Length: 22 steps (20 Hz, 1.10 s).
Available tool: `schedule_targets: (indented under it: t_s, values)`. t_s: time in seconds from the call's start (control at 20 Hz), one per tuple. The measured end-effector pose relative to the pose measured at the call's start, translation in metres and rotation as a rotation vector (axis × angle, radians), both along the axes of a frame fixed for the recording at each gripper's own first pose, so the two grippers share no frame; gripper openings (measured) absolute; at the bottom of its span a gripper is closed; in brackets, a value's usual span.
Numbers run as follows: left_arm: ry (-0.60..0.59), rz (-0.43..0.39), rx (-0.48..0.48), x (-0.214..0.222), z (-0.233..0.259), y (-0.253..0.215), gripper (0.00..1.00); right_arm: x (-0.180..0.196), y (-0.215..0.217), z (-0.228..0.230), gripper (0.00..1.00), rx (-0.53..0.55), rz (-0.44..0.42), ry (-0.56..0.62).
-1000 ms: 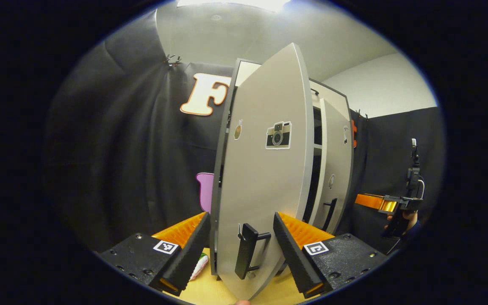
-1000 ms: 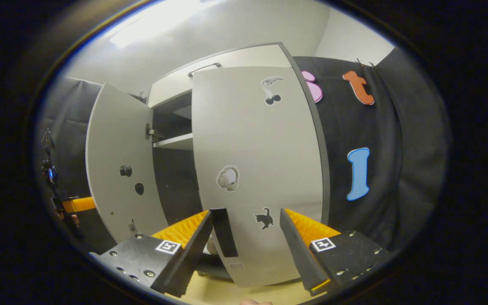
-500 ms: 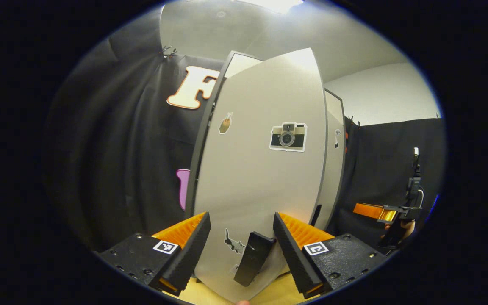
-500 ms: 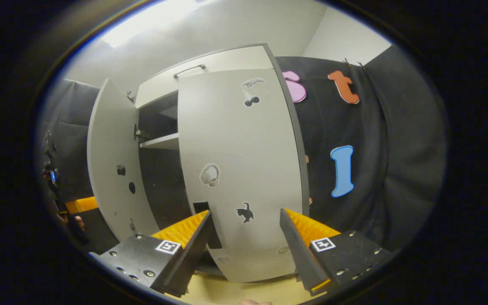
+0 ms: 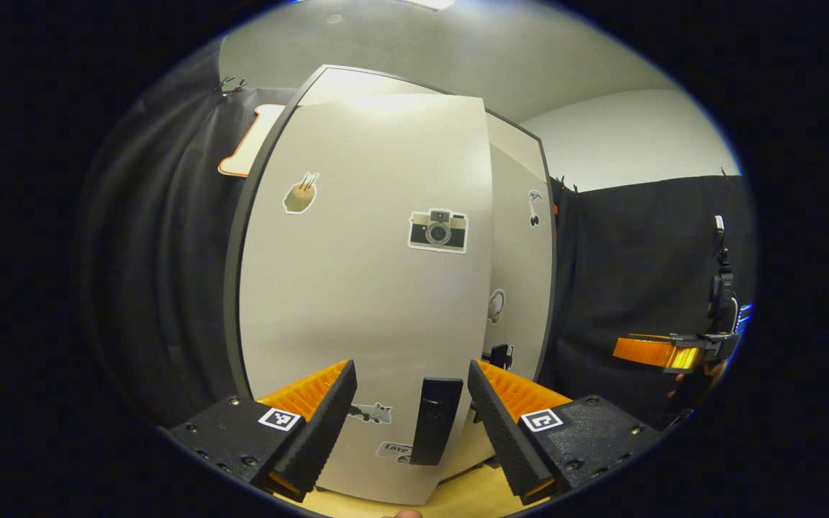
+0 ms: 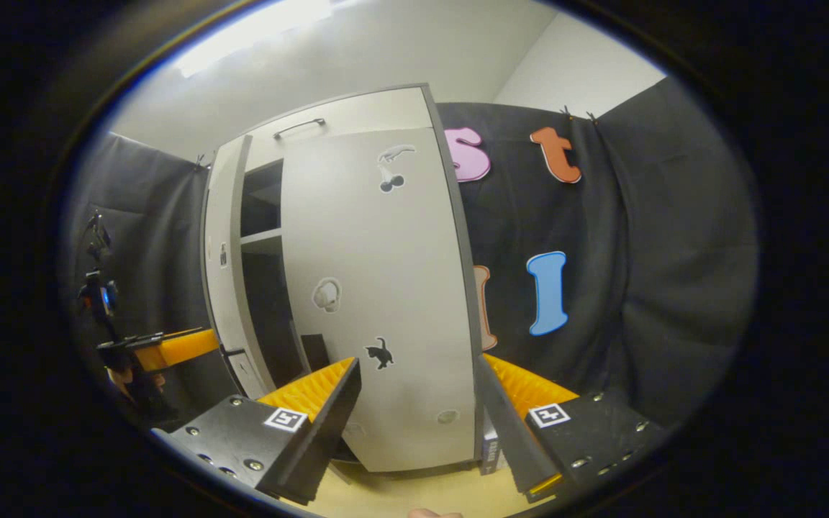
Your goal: Grab one shoe with the right hand and put it into the shoe cabinet, grab the other shoe with the left hand and put it into the shoe cabinet; then close the right door with the right hand and the left door with the left hand.
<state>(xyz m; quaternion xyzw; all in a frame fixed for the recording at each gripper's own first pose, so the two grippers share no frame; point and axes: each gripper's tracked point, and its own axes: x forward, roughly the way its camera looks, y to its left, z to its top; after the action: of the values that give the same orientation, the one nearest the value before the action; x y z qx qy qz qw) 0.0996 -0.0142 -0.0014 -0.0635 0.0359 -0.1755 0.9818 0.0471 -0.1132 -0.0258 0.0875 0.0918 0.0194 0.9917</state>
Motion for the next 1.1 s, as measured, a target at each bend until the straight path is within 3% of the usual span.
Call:
schedule_targets:
  t_s: [0.2,0.4,0.45,0.5,1.1]
  values:
    - [0.012,0.004,0.007,0.008,-0.006,-0.006,0.96,-0.007,-0.007,0.001,0.93,-0.032,-0.011,0.001]
    - [0.031,0.026,0.002,0.013,-0.015,-0.005,0.96,-0.006,-0.006,0.001,0.96,-0.053,0.005,0.006]
    - [0.036,0.031,0.002,0.014,-0.017,-0.005,0.92,-0.006,-0.005,0.001,0.96,-0.055,0.011,0.007]
    - [0.043,0.039,0.005,0.016,-0.021,-0.005,0.96,-0.004,-0.003,0.002,0.96,-0.056,0.018,0.007]
    - [0.063,0.116,0.065,0.046,-0.032,0.004,0.95,0.021,0.021,0.006,0.96,-0.025,0.096,-0.005]
